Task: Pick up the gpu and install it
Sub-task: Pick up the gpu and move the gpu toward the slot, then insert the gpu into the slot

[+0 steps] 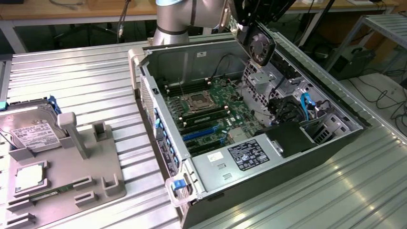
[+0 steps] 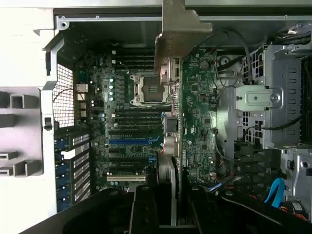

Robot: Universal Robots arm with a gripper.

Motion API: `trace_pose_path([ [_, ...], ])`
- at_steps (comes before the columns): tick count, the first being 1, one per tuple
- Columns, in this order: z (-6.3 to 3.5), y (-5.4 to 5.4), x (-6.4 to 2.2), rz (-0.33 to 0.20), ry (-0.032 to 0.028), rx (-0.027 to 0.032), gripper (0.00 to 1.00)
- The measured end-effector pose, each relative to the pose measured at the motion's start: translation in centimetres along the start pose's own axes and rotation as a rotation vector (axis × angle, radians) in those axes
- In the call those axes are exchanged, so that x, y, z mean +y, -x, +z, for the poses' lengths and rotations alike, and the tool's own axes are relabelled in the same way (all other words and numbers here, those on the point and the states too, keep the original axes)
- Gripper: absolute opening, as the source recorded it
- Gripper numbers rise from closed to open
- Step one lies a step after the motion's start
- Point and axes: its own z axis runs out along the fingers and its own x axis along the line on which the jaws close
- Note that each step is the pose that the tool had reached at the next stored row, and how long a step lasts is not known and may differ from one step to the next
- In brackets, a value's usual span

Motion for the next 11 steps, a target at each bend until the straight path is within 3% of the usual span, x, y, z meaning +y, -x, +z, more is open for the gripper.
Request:
trace_pose_path([
  [11,0.00,0.00,0.00,0.000,0.0000,0.0000,0.28],
])
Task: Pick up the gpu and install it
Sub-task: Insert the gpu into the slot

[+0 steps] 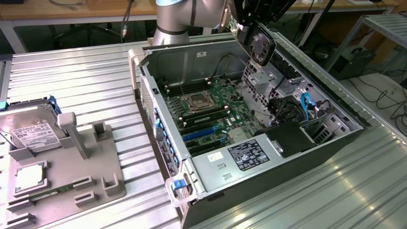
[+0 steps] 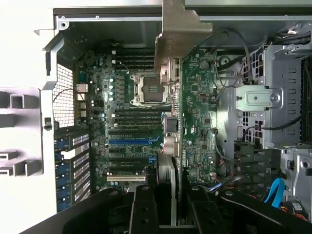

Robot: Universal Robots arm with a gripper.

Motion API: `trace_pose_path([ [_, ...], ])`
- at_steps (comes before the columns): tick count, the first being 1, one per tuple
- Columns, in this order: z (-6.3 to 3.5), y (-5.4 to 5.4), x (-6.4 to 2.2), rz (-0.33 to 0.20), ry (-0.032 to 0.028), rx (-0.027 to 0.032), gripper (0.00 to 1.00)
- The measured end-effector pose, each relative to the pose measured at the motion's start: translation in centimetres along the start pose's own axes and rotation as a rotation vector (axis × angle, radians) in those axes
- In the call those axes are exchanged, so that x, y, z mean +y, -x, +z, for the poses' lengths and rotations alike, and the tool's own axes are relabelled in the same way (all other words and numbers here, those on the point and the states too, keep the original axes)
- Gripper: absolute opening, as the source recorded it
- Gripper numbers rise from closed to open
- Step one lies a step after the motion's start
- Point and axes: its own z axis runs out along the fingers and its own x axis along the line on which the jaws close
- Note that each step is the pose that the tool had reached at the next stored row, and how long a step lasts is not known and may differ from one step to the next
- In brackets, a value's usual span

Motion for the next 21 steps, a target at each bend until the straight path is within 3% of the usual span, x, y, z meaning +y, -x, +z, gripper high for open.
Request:
trace_pose_path([
  [5,0.00,0.00,0.00,-0.016,0.0002,0.0007,0.28],
  [21,0.00,-0.02,0.00,-0.321,0.0036,0.0129,0.28],
])
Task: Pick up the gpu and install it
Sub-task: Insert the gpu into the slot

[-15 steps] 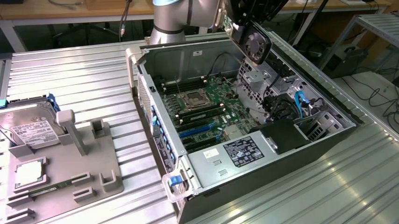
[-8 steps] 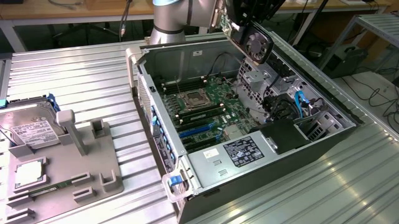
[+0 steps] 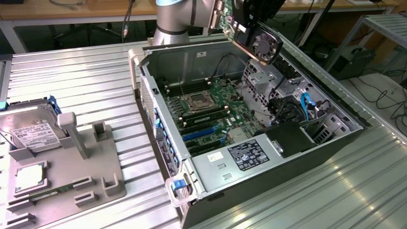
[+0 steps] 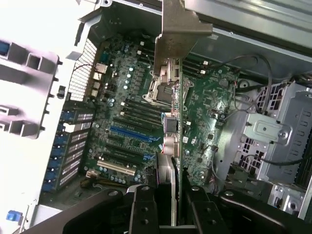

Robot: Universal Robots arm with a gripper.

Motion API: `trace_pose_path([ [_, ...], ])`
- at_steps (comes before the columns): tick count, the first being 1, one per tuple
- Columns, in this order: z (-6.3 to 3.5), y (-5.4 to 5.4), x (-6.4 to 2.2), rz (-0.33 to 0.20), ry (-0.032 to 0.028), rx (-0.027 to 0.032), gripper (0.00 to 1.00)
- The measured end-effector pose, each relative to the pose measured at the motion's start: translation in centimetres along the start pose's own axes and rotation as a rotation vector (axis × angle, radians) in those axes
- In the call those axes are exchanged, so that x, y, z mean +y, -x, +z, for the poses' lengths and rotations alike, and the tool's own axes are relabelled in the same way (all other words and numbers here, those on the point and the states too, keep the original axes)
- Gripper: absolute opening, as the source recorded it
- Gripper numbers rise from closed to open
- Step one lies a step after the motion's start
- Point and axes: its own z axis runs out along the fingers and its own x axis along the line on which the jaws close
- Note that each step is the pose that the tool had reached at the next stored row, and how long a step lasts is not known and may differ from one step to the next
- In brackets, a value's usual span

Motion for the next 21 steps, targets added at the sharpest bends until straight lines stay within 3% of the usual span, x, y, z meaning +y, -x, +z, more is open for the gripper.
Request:
trace_pose_path([
  [21,0.00,-0.02,0.01,-0.305,0.0035,0.0123,0.28],
])
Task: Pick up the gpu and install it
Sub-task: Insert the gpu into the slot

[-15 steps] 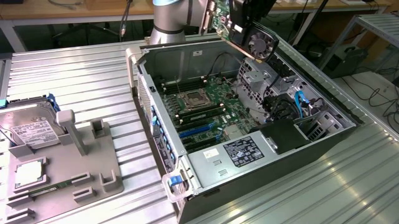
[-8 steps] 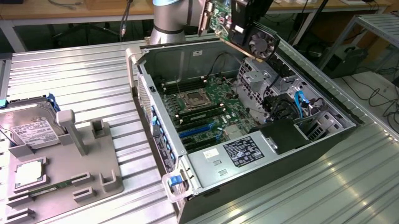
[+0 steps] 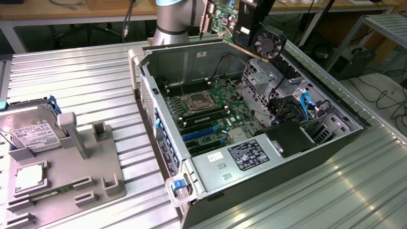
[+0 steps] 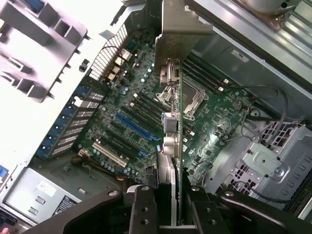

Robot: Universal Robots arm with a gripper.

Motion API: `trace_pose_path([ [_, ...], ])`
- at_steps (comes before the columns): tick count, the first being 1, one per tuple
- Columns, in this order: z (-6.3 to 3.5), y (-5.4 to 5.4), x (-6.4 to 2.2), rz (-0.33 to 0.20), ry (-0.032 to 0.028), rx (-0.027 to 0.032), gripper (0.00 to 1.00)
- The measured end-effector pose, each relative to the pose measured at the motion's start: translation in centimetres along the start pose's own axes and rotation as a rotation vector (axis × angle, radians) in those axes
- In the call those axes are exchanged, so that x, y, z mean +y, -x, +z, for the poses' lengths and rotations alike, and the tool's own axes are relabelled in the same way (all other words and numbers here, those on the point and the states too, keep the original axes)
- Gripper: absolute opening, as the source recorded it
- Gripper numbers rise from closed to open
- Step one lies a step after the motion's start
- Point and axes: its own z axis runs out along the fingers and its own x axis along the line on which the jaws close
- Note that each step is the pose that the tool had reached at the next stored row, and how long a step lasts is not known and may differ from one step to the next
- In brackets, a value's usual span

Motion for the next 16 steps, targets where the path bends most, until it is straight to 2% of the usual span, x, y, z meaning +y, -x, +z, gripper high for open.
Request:
trace_pose_path([
  [16,0.00,-0.01,0.00,-0.244,0.0028,0.0099,0.28],
])
